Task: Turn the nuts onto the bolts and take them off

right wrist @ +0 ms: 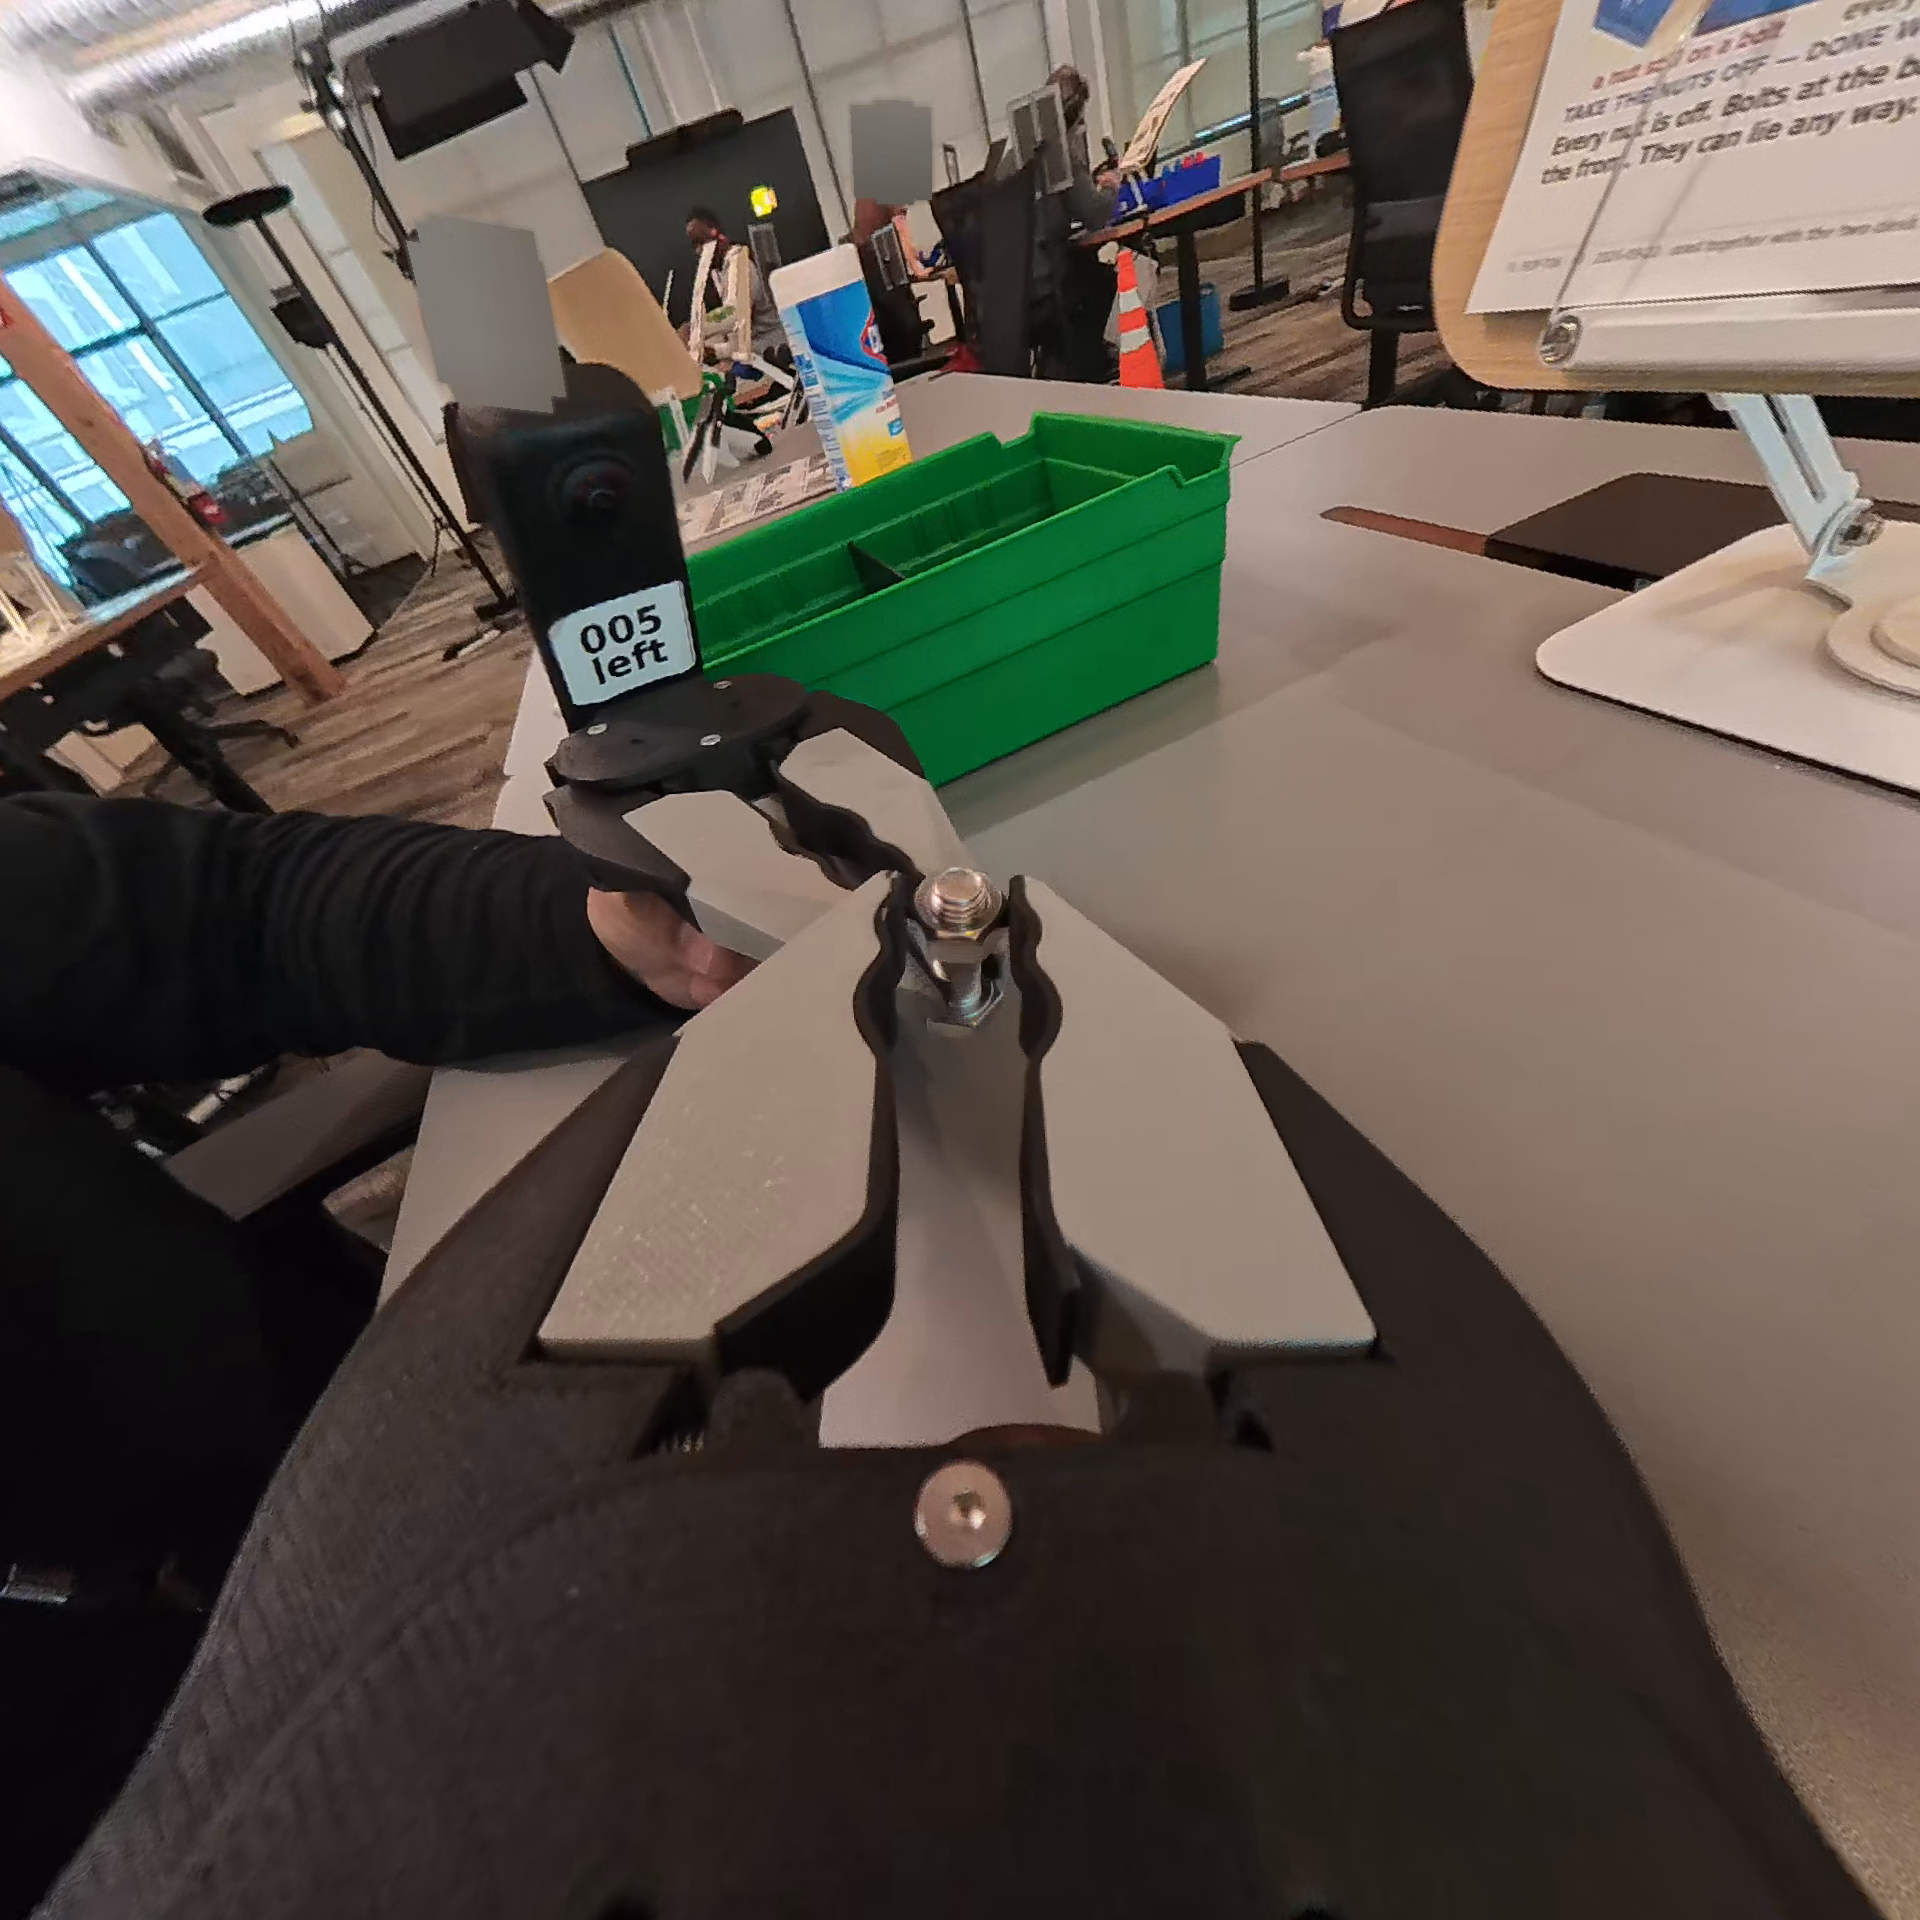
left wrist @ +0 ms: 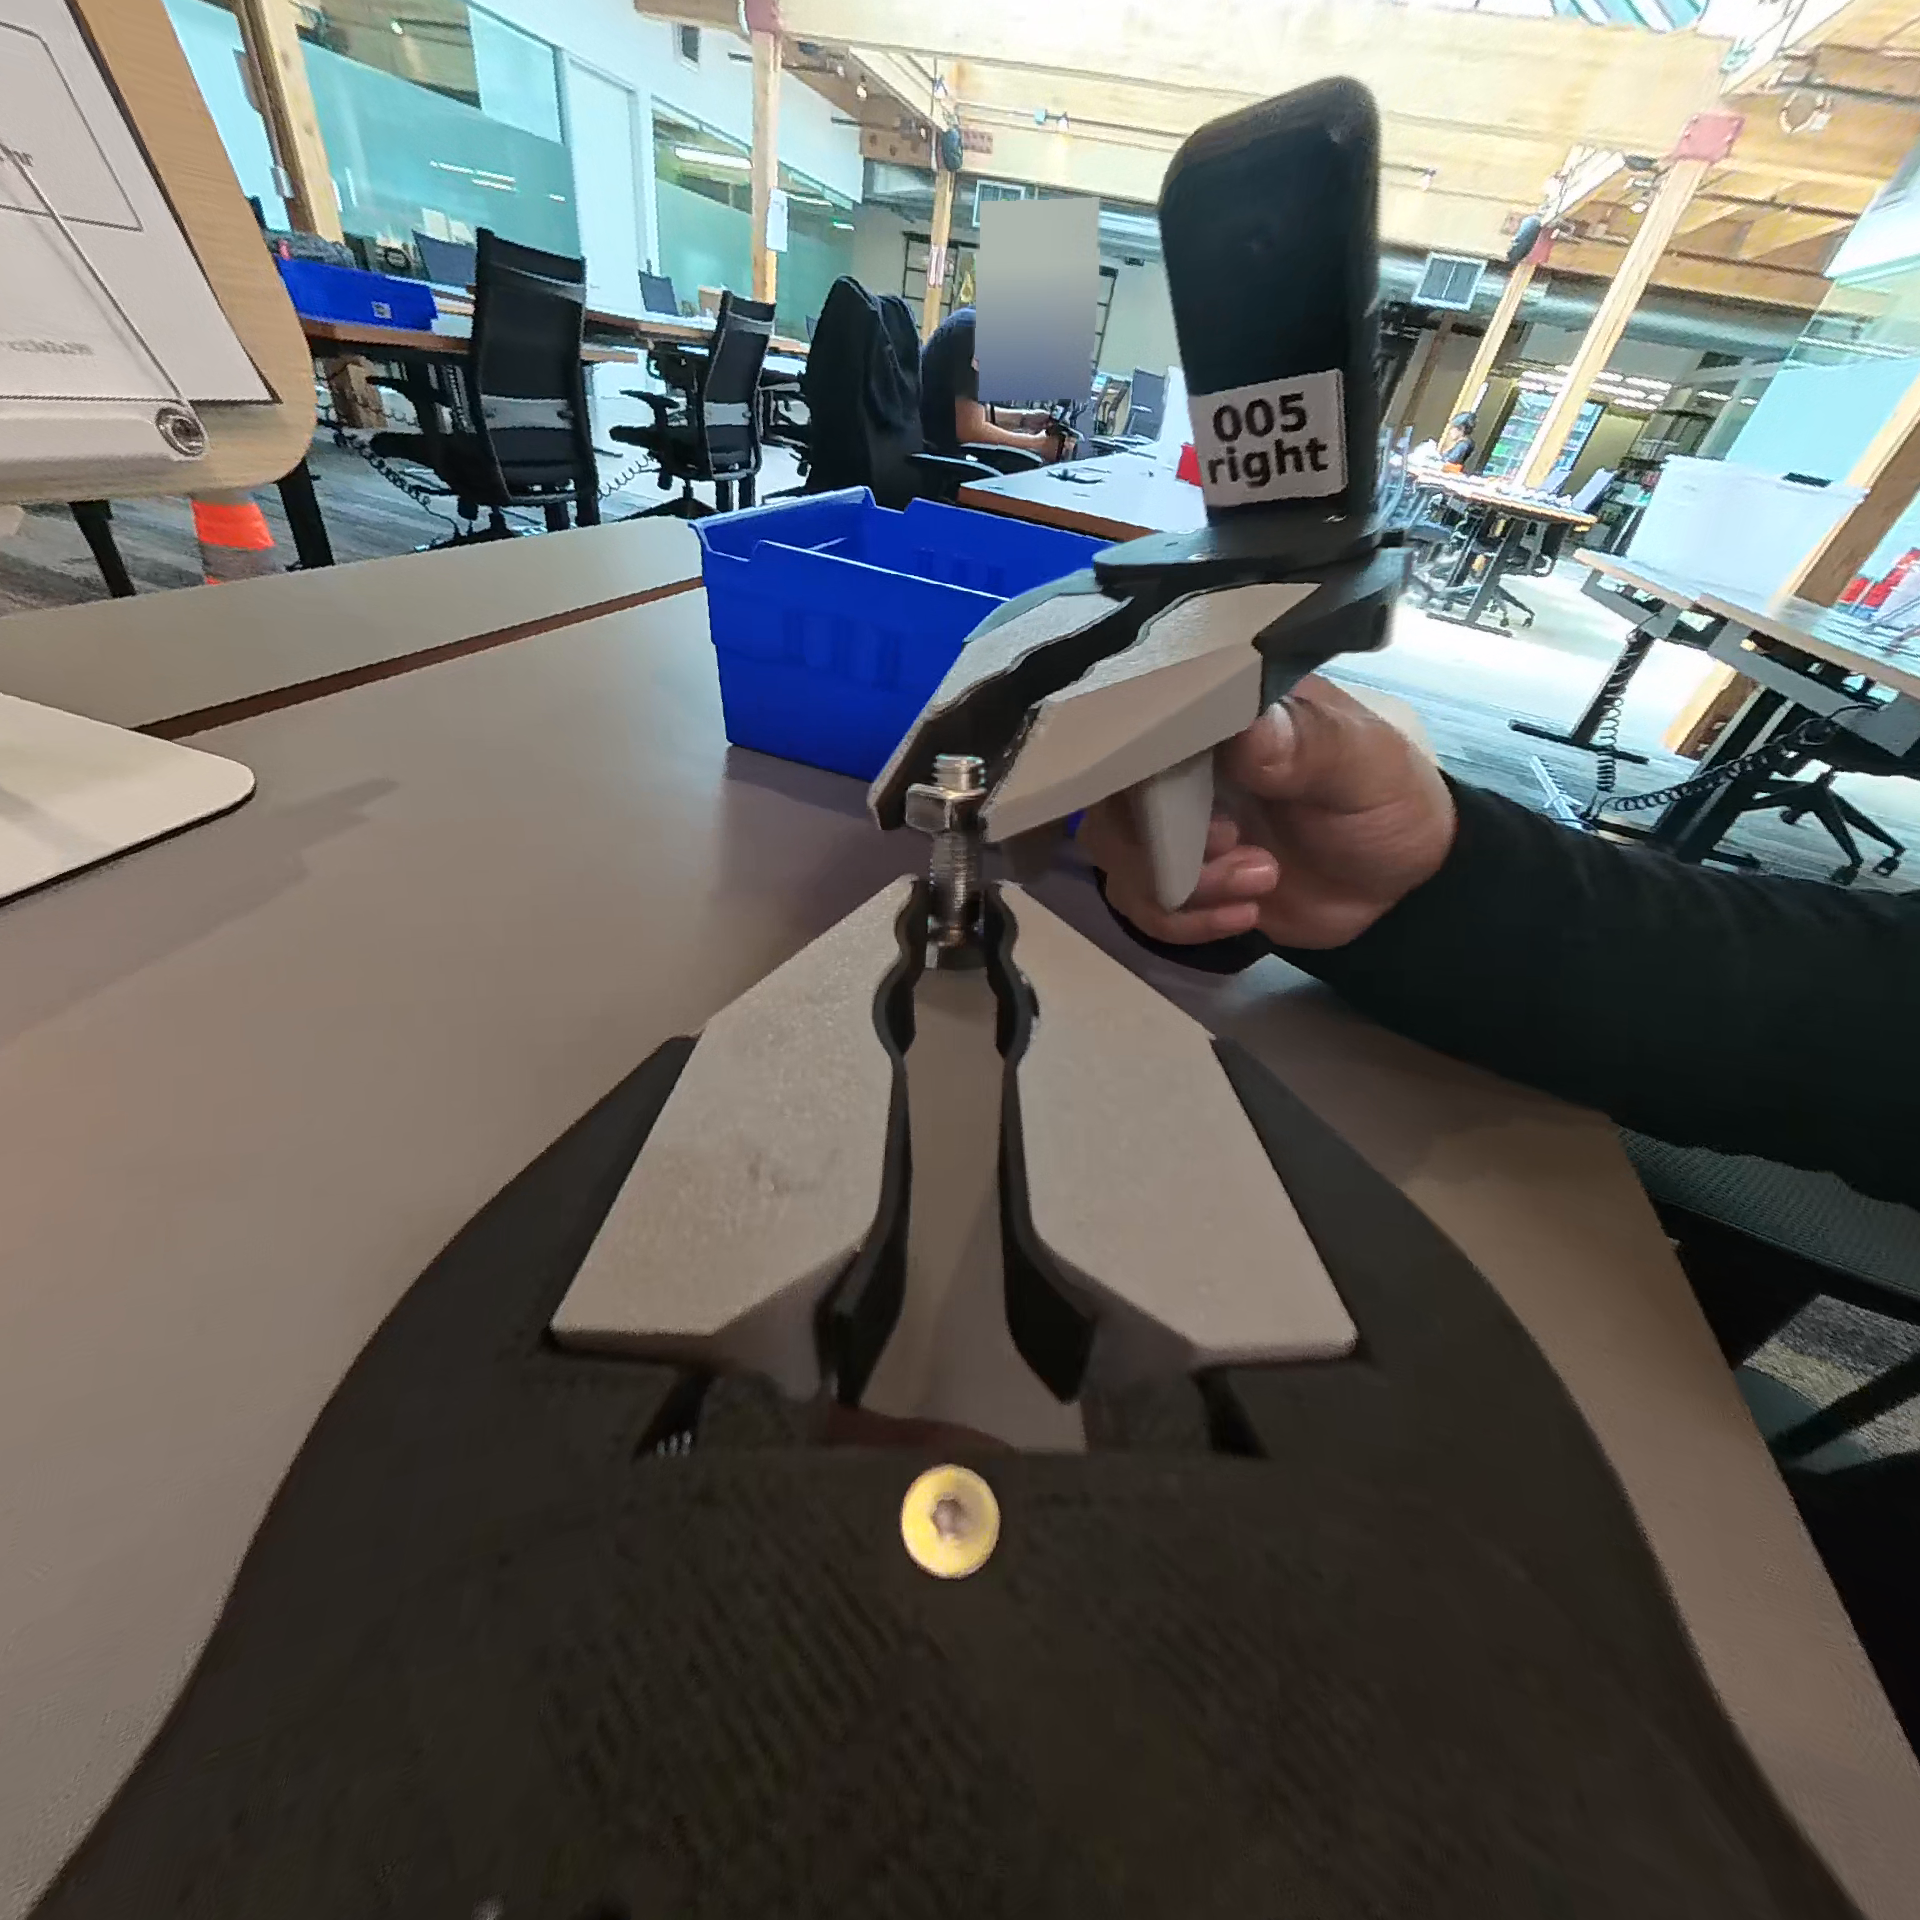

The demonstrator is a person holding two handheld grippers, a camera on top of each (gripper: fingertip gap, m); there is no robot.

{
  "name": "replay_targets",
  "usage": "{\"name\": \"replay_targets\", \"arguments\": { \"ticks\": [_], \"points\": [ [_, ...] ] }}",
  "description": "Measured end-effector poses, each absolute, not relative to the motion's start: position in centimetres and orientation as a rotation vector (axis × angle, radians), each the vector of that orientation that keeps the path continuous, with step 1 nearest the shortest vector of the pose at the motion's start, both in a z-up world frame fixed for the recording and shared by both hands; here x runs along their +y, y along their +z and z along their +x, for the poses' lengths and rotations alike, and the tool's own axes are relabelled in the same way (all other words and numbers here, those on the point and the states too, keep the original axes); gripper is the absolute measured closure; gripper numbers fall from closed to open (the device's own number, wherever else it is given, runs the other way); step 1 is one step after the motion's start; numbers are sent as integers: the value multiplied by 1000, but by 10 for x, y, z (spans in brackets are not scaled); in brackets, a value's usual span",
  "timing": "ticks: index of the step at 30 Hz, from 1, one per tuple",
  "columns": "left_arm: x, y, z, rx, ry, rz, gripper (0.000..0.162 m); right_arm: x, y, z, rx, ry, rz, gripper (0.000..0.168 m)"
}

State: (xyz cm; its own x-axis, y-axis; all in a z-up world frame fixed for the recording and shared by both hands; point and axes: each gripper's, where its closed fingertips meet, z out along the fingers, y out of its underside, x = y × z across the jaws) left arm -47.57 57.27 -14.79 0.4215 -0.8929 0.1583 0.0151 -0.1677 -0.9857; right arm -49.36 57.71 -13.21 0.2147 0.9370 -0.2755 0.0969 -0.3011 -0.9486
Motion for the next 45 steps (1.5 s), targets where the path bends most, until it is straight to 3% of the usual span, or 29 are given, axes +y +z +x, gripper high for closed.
{"name": "replay_targets", "arguments": {
  "ticks": [6,14,16,17,27,33,40,45],
  "points": [
    [570,-150,-472,840,-989,-1521,135,585,-134,-488,-932,1225,-1646,152],
    [569,-150,-472,865,-934,-1505,134,582,-134,-488,-952,1166,-1641,152],
    [578,-152,-476,814,-878,-1539,107,579,-134,-487,-955,1197,-1641,152],
    [582,-151,-479,792,-863,-1540,102,579,-134,-487,-948,1199,-1640,152],
    [586,-151,-483,774,-875,-1551,107,576,-123,-474,-920,1115,-1620,152],
    [585,-153,-482,784,-865,-1562,111,564,-75,-441,-859,1015,-1564,152],
    [585,-155,-481,793,-854,-1569,113,584,-27,-314,-658,618,-1642,152],
    [586,-154,-481,786,-857,-1570,115,625,-64,-207,-457,374,-1846,151]
  ]
}}
